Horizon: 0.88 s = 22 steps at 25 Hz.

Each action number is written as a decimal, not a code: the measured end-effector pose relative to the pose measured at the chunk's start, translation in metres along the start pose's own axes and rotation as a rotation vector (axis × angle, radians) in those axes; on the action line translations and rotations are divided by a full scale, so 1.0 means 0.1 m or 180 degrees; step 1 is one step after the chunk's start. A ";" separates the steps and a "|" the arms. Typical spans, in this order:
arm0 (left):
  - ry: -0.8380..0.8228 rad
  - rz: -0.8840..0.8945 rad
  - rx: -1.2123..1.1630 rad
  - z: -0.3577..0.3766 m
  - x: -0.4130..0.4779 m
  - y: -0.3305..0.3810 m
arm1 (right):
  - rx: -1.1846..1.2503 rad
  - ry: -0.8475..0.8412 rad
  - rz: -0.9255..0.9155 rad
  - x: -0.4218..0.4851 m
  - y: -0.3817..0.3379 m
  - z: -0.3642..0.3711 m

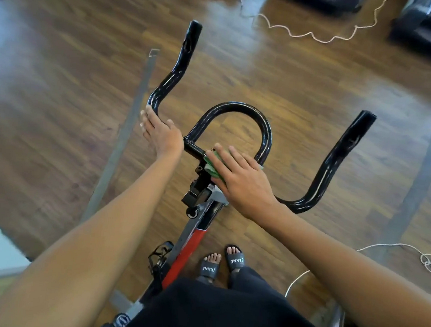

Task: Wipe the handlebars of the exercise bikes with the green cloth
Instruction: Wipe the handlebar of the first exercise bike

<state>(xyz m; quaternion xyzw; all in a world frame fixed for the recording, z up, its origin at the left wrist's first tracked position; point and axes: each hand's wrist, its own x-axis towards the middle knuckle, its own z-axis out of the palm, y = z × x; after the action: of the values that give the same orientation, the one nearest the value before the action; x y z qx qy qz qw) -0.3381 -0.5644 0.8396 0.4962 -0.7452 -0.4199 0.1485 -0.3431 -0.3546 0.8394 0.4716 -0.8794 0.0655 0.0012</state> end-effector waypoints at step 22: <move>0.0856 -0.0037 0.0357 0.30 0.02 0.12 | 0.1393 -0.0045 0.0371 -0.27 0.74 -0.38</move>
<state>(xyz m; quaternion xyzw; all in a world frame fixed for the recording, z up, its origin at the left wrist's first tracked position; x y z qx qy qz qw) -0.3651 -0.5502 0.8306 0.5598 -0.7380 -0.3082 0.2167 -0.3916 -0.2880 0.8666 0.4095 -0.8699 0.2514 -0.1111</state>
